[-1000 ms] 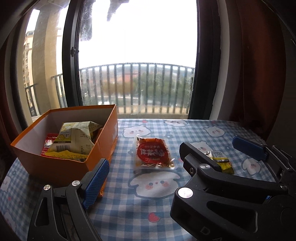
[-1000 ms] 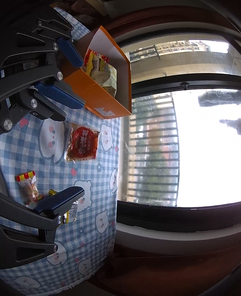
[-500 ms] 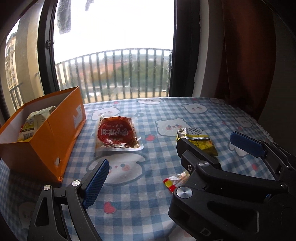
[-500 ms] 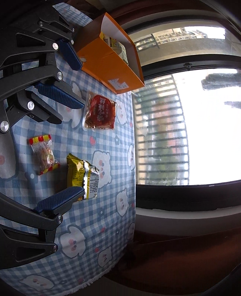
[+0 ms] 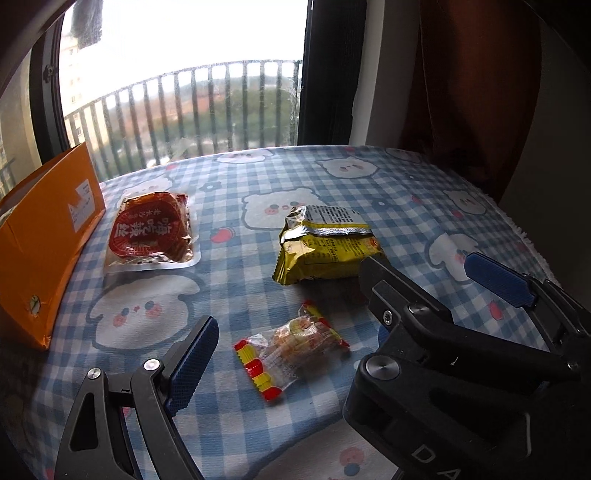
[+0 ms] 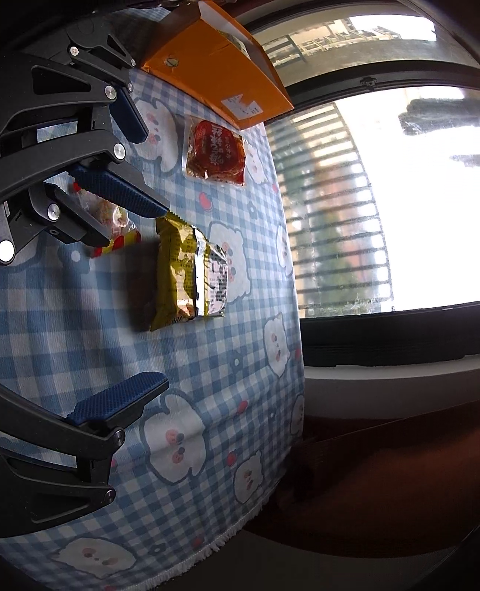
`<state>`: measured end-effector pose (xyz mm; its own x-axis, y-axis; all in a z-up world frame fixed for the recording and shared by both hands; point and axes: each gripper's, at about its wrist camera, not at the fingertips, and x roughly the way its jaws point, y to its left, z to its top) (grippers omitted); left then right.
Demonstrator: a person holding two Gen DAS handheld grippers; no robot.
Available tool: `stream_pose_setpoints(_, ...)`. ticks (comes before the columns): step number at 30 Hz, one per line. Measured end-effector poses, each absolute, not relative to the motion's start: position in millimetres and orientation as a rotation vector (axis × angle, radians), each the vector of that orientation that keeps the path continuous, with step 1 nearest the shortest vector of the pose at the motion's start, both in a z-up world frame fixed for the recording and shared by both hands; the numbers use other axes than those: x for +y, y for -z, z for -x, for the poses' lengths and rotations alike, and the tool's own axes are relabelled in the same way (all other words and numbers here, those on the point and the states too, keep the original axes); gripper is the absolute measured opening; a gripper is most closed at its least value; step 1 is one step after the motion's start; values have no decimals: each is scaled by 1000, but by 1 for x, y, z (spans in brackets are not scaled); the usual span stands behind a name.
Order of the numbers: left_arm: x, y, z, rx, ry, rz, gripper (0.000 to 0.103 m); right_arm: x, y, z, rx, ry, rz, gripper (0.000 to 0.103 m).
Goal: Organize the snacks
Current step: 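Move both tools toward the yellow foil packet and clear candy packet, then lower the right tool onto the yellow foil packet while the left tool reaches the clear candy packet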
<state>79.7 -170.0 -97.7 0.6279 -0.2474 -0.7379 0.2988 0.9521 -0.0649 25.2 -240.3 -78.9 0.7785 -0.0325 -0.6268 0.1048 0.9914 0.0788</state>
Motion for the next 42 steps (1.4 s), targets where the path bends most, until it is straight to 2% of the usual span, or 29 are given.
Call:
stream_pose_setpoints(5, -177, 116, -91, 922, 315, -58, 86, -252, 94, -33, 721, 88, -119, 88)
stream_pose_setpoints(8, -178, 121, -93, 929, 284, -73, 79, -254, 103, -39, 755, 88, -126, 88)
stream_pose_setpoints(9, -179, 121, -92, 923, 271, -88, 73, -254, 106, -41, 765, 88, -125, 88)
stream_pose_setpoints(12, -180, 123, -88, 910, 272, -114, 68, -253, 113, -44, 787, 87, -114, 88)
stream_pose_setpoints(13, -180, 122, -88, 906, 275, -117, 62, -252, 115, -46, 794, 86, -110, 88)
stream_pose_setpoints(21, -175, 120, -87, 893, 287, -139, 47, -248, 118, -48, 812, 89, -93, 88)
stream_pose_setpoints(31, -155, 116, -87, 906, 251, -114, 46, -235, 110, -42, 810, 80, -70, 88)
stream_pose_setpoints(42, -134, 87, -107, 881, 202, -112, 46, -209, 86, -63, 795, 34, -57, 88)
